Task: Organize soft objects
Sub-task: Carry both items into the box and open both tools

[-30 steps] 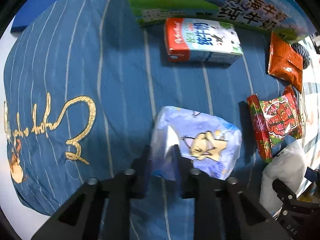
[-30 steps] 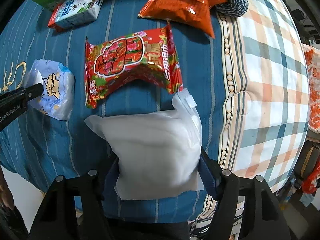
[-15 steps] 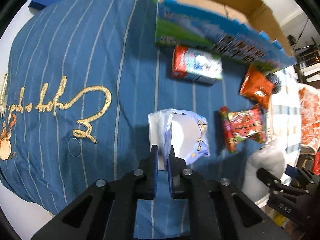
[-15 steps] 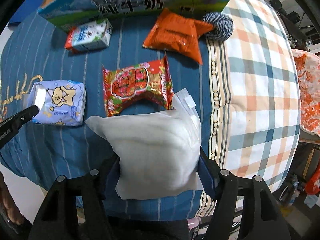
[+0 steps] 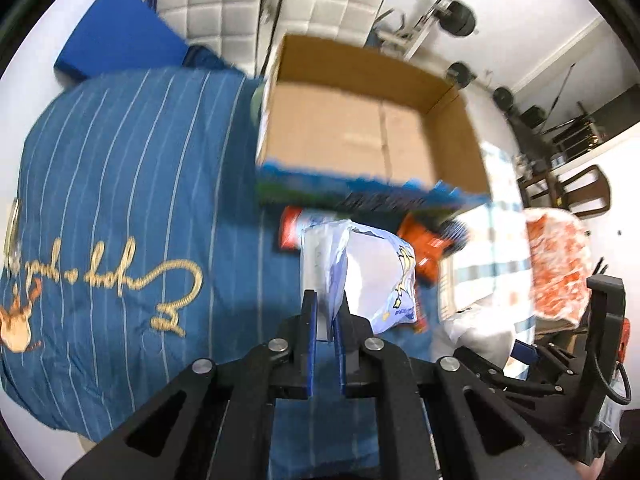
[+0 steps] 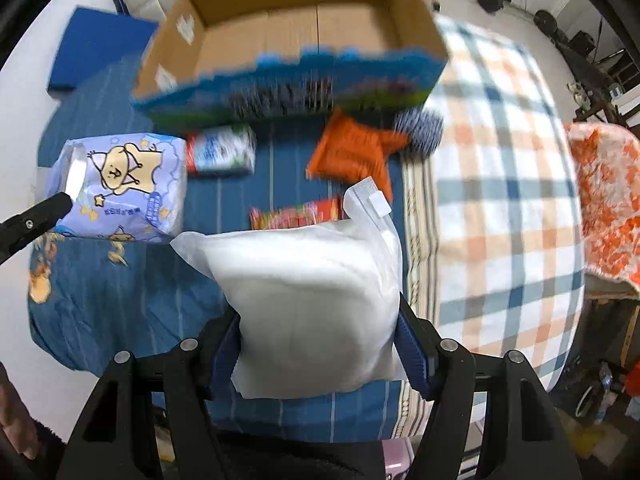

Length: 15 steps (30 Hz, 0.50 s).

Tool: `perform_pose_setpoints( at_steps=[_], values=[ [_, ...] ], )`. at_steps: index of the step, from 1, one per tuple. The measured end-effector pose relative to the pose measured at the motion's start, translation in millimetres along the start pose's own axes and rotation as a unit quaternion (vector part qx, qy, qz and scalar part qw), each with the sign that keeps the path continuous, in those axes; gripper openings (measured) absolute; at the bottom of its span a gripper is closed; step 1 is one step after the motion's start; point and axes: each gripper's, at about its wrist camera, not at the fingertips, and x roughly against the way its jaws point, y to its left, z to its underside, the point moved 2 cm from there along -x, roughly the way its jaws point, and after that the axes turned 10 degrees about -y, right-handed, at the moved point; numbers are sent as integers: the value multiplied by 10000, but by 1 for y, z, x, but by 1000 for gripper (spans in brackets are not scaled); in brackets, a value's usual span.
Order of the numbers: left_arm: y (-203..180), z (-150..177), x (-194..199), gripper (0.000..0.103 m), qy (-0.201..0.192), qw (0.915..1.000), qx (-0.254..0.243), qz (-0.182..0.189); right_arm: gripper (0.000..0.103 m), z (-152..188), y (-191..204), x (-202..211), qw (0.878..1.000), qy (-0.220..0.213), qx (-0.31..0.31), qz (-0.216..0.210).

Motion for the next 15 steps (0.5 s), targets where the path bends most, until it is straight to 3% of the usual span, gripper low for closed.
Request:
perform_pose_setpoints(
  at_steps=[8, 15],
  values=[
    [-32, -77, 18, 6, -548, 9982, -105, 235, 70, -83, -8, 53, 9975, -705, 23, 2],
    [-34, -142, -28, 6, -589, 9979, 179, 195, 70, -179, -12, 31, 9963, -841, 176, 68]
  ],
)
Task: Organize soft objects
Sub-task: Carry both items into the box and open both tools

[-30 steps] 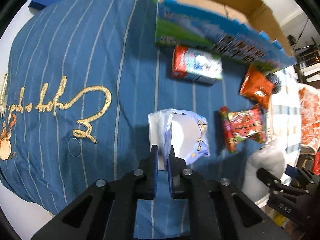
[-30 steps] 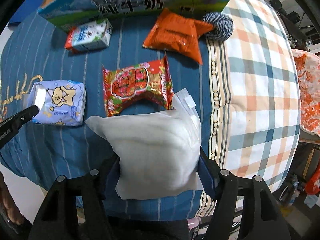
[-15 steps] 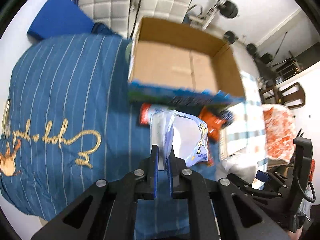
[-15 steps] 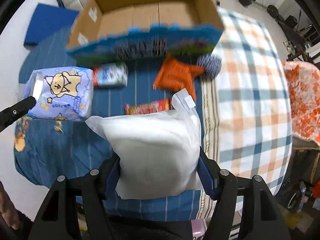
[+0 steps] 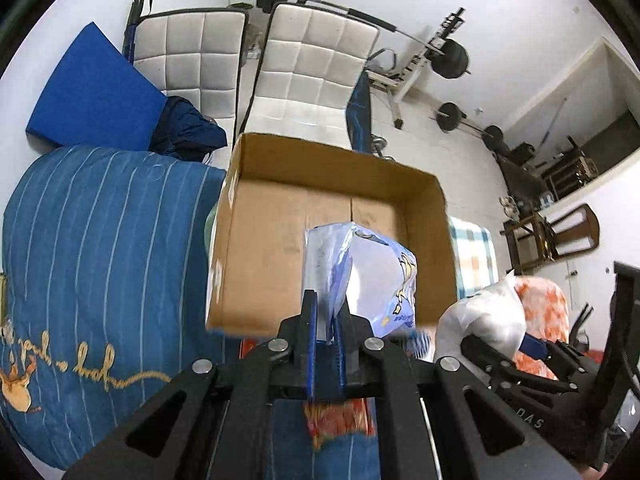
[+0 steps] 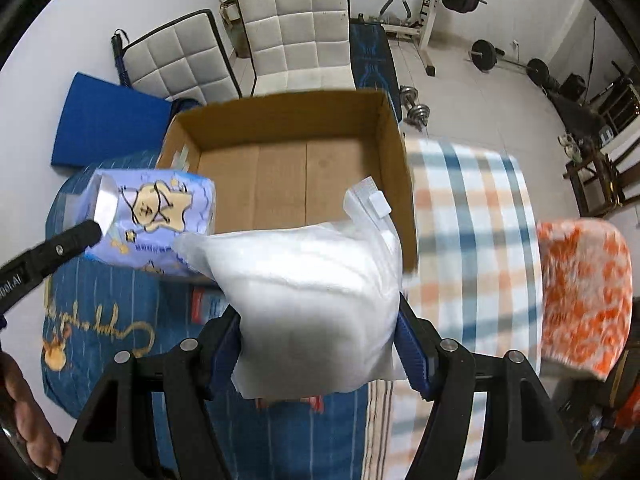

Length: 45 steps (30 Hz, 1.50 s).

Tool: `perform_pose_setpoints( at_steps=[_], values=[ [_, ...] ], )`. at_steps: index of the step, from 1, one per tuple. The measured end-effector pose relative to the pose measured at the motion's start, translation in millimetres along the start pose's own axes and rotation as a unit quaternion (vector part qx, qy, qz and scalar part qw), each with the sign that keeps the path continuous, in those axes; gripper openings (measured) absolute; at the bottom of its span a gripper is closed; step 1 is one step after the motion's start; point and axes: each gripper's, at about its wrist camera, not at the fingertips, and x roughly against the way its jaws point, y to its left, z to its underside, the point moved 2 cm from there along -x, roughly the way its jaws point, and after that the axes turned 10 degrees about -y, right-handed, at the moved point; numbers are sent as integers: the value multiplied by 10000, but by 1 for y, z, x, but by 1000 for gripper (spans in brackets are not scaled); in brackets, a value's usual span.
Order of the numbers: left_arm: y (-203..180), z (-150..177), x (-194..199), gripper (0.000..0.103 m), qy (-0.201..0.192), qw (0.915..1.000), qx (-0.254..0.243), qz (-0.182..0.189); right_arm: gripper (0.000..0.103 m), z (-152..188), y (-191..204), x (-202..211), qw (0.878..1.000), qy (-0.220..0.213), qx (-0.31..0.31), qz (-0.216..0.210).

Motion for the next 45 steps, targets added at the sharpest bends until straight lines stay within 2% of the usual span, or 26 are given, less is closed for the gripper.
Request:
perform_pose_setpoints(
  at_steps=[6, 11, 14, 20, 24, 30, 31, 33, 37, 40, 42, 44, 45],
  values=[
    [5, -40, -79, 6, 225, 9993, 178, -244, 70, -69, -3, -70, 9999, 114, 49, 7],
    [18, -59, -146, 6, 382, 9973, 394, -480, 70, -101, 2, -146, 9991, 396, 151, 74],
    [26, -63, -179, 6, 479, 9957, 450, -659, 70, -109, 7, -186, 9980, 577, 231, 151],
    [38, -59, -218, 6, 746, 9916, 400, -979, 71, -115, 9, -251, 9958, 861, 230, 211],
    [42, -53, -236, 6, 920, 9882, 284, -1193, 71, -116, 4, -274, 9948, 971, 191, 245],
    [39, -45, -251, 8, 1060, 9841, 130, -1420, 75, -120, 0, -286, 9942, 1027, 239, 196],
    [38, -46, -256, 10, 1084, 9829, 74, -1489, 77, -120, 1, -288, 9940, 1054, 246, 183],
    [36, -46, -257, 27, 1104, 9807, 71, -1611, 80, -124, -2, -292, 9934, 1113, 239, 150],
    [32, -52, -253, 36, 1081, 9822, 233, -1519, 85, -129, -5, -295, 9929, 1161, 241, 55],
    [31, -57, -244, 48, 995, 9832, 276, -1508, 88, -129, -7, -284, 9943, 1040, 244, 33],
    [27, -60, -235, 65, 898, 9848, 328, -1447, 94, -128, -10, -273, 9950, 972, 240, 37],
    [24, -62, -225, 74, 835, 9861, 318, -1401, 96, -126, -12, -262, 9955, 897, 286, 84],
    [23, -62, -220, 84, 796, 9863, 290, -1413, 96, -124, -14, -256, 9958, 855, 301, 110]
  ],
)
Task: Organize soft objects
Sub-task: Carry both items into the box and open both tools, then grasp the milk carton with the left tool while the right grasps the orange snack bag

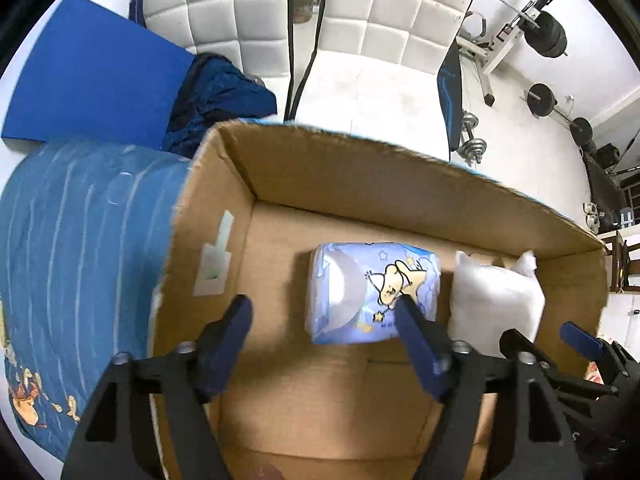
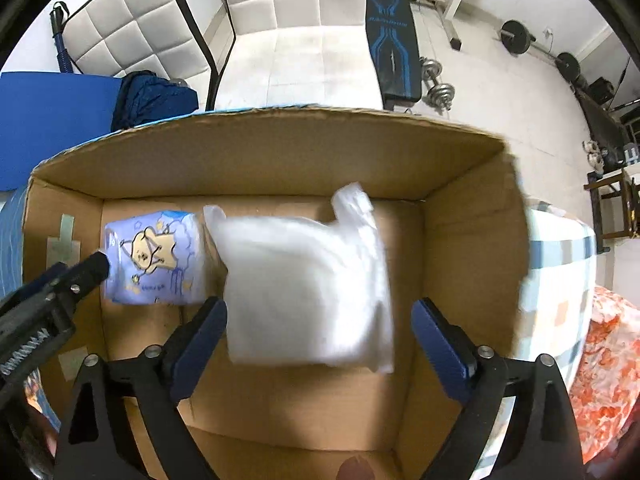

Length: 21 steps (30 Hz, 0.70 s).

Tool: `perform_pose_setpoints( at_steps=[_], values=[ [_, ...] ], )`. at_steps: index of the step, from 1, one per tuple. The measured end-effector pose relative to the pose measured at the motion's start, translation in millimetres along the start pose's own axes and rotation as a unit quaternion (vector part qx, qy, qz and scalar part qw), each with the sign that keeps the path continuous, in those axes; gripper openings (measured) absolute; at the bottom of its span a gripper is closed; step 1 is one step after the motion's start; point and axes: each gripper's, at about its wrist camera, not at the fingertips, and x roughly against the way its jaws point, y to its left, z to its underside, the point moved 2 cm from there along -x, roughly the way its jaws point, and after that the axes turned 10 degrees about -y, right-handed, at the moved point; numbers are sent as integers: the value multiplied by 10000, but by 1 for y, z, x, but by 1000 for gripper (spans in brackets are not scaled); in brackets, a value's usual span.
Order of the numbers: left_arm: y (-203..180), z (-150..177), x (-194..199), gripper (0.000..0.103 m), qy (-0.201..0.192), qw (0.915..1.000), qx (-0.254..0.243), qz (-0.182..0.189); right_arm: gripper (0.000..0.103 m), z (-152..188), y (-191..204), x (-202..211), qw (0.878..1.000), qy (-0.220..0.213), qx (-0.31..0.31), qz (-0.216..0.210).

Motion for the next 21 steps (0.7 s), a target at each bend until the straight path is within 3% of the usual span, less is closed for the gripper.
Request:
perform_pose_setpoints(
  at_steps=[2, 6, 14, 21],
  values=[
    [-1, 2, 14, 97, -104, 9999, -90, -12, 103, 6, 0, 13, 10000, -60, -40, -65],
    [-1, 14, 43, 102, -308, 9987, -371, -167, 103, 33, 5, 37, 9997, -211, 13, -119],
    [15, 46, 100, 102, -803, 9951, -583, -11, 103, 91, 12, 93, 9973, -731, -57, -21],
    [20, 80, 151, 102, -1178, 9905, -714, 11, 103, 121, 6, 145, 9936, -1117, -190, -8]
  ],
)
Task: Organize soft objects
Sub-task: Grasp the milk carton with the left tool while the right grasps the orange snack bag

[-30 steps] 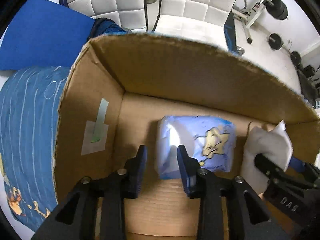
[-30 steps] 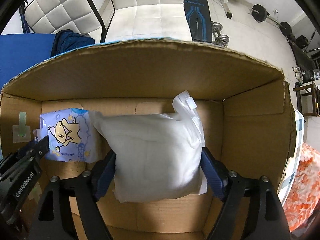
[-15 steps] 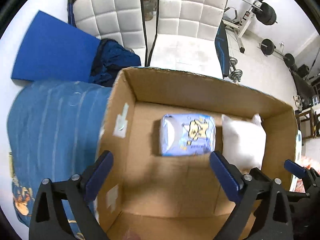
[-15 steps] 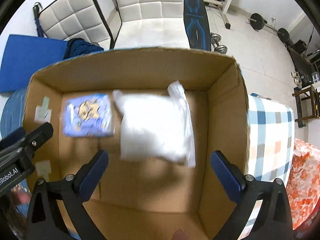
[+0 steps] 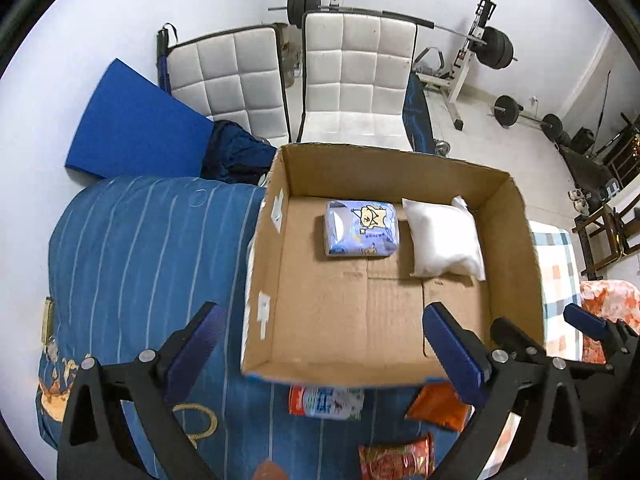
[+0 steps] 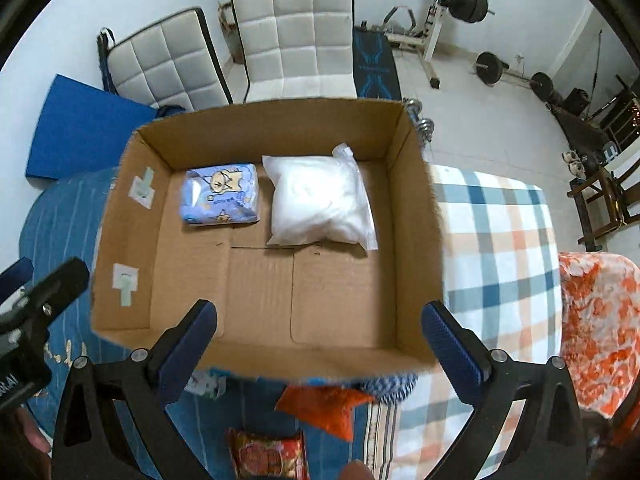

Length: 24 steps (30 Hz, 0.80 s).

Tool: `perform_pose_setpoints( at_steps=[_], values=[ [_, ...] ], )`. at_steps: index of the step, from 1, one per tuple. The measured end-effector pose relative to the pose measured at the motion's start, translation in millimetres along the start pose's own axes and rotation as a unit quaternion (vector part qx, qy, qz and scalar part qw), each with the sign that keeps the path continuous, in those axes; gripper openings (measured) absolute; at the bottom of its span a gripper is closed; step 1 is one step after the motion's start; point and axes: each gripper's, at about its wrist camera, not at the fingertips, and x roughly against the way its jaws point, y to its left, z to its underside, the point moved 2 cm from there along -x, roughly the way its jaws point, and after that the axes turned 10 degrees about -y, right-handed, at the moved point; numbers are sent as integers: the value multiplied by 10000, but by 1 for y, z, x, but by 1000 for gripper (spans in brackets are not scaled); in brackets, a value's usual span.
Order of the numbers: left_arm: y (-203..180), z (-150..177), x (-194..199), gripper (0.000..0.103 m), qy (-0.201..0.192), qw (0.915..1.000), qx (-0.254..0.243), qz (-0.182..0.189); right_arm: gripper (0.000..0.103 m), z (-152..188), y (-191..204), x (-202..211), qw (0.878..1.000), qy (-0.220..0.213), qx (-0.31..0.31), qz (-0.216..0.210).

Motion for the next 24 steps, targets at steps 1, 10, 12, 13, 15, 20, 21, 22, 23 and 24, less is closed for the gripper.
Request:
perform_pose_setpoints(
  at_steps=[1, 10, 12, 13, 15, 20, 21, 22, 23, 24],
  values=[
    [1, 3, 9, 102, -39, 10000, 19, 11, 103, 2, -1, 9, 10000, -50, -17, -11],
    [8, 21, 82, 102, -599, 9981, -112, -102, 103, 24, -9, 88, 9986, -501, -117, -97],
    [7, 23, 97, 102, -686, 9975, -138, -101, 103, 27, -9, 103, 9982, -588, -113, -96],
    [7, 24, 102, 102, -718, 9973, -131, -83, 103, 28, -10, 110, 9979, -622, -122, -115],
    [6, 26, 115, 102, -770, 9969, -122, -50, 103, 30, -9, 123, 9974, -703, -123, -126],
    [4, 27, 135, 102, -847, 9964, -67, 23, 103, 31, -9, 149, 9960, -851, -123, -242],
    [3, 27, 138, 102, -859, 9963, -57, 38, 103, 31, -9, 153, 9956, -893, -119, -250],
    [2, 27, 139, 102, -869, 9962, -57, 42, 103, 31, -9, 156, 9954, -919, -108, -232],
    [1, 27, 140, 102, -874, 9961, -72, 33, 103, 30, -9, 158, 9954, -930, -110, -225],
    [0, 27, 141, 102, -873, 9961, -80, 36, 103, 30, -10, 160, 9954, -927, -123, -224]
  ],
)
